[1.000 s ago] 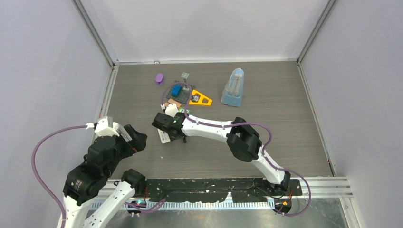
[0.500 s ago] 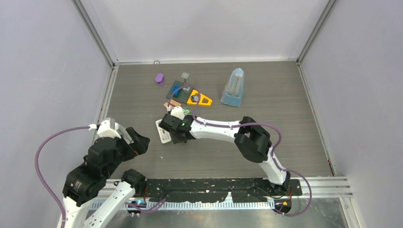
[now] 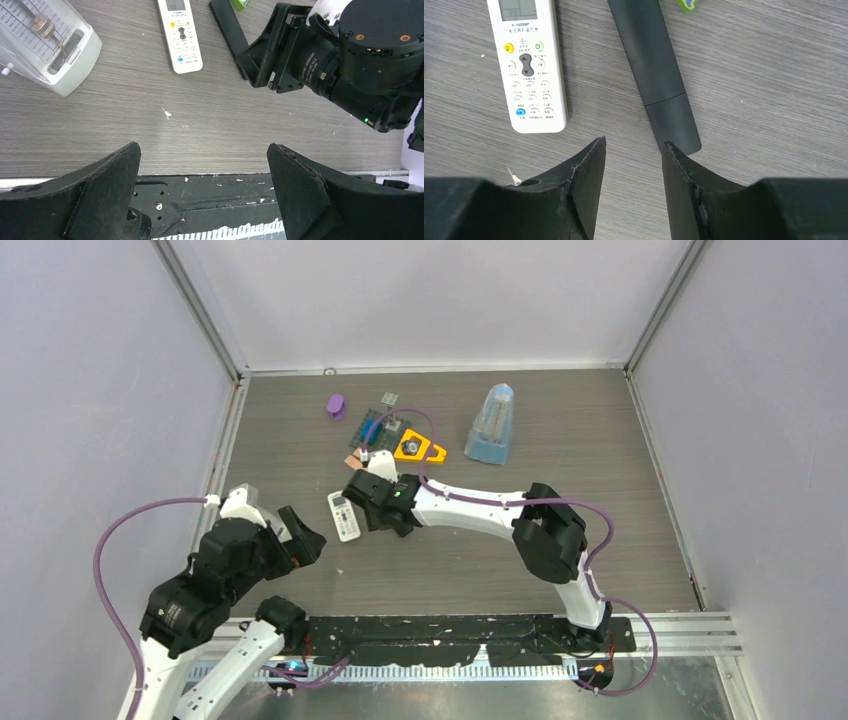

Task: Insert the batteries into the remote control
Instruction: Place the remote control at the center of the board, then reset both arms

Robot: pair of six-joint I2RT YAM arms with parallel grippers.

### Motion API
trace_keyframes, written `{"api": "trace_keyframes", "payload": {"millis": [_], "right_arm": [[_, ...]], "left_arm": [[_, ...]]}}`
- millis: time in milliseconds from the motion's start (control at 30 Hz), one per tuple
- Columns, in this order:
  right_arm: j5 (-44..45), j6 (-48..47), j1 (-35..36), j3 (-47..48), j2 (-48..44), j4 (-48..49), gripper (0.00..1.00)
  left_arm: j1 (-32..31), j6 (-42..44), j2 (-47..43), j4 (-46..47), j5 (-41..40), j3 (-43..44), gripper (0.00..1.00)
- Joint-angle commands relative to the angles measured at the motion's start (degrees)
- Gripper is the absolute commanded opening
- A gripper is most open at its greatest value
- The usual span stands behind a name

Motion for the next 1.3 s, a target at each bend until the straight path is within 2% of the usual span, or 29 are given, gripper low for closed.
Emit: {"api": "trace_keyframes", "payload": {"millis": [0,67,133,367,533,667,700,767,1000,1133,1267], "right_arm": [[3.15,-3.47,-0.36,1.17,-1.31,1.20,0.53],[2.26,-7.00,-0.58,1.08,-0.41,2.27,0.64],[1.29,-10.42,-1.14,1.44,0.67,2.61,0.72],[-1.25,-18.95,-2.85,1.46,2.26,3.01,0.76],[-1.86,-17.84,-2.90,-7.15,-7.57,5.45,0.76],[-0.34,-15.23,-2.86,-18.67,-22.20,6.97,0.80],[0.90,-14.96,-2.85,-20.47,-28.21,6.93,0.90],[3.59,-14.22,-2.85,-26.05,-37.56,6.18,0.98],[17.61,-9.31,-2.90,-38.31,-70.36,-3.62,0.95],[24.34,-7.19,-2.86,-39.62,-90.72,-10.14,0.95],[27.41,-6.37,-2.86,-38.95,-103.49,-14.75,0.95]], "left_arm": [[0.09,0.97,0.51,0.90,1.22,2.44,1.00],[0.06,2.62,0.90,1.13,1.63,2.46,1.00],[0.09,5.03,1.02,1.60,1.71,1.94,1.00],[0.11,10.12,0.37,3.23,2.68,1.18,1.00],[0.09,12.05,-1.95,4.35,2.50,3.31,1.00],[0.09,12.64,-2.70,2.29,0.00,6.24,0.99],[0.06,12.78,-3.08,2.08,-0.24,6.55,1.00],[0.05,13.06,-4.10,2.12,-0.27,6.64,1.00],[0.02,13.46,-6.74,0.40,-0.75,7.73,0.99],[0.08,13.37,-8.46,-0.78,-1.22,7.98,1.00],[0.04,13.06,-9.44,-1.58,-1.28,8.03,1.00]]}}
